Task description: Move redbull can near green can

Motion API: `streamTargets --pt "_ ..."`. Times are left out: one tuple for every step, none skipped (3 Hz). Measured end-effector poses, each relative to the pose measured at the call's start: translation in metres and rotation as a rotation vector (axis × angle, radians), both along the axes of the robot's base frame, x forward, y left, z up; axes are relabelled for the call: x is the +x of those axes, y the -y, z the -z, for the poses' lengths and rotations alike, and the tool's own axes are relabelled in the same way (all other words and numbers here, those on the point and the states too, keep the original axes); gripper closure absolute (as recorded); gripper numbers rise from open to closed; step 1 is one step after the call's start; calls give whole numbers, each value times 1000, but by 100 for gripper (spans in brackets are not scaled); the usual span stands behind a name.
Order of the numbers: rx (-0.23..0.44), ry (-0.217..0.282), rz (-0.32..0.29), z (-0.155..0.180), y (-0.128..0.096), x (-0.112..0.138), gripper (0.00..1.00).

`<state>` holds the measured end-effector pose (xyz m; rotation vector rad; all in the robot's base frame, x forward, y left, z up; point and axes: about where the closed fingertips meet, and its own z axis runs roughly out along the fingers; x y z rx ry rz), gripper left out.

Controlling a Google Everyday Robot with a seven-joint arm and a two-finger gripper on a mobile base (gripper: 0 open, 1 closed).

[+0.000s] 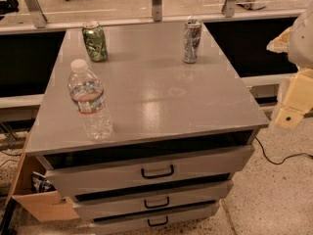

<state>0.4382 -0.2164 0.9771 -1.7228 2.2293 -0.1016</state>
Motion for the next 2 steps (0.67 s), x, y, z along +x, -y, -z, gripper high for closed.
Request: streamTargets --pt "0 0 0 0 0 0 0" --pt "15 11 -5 -2 0 1 0"
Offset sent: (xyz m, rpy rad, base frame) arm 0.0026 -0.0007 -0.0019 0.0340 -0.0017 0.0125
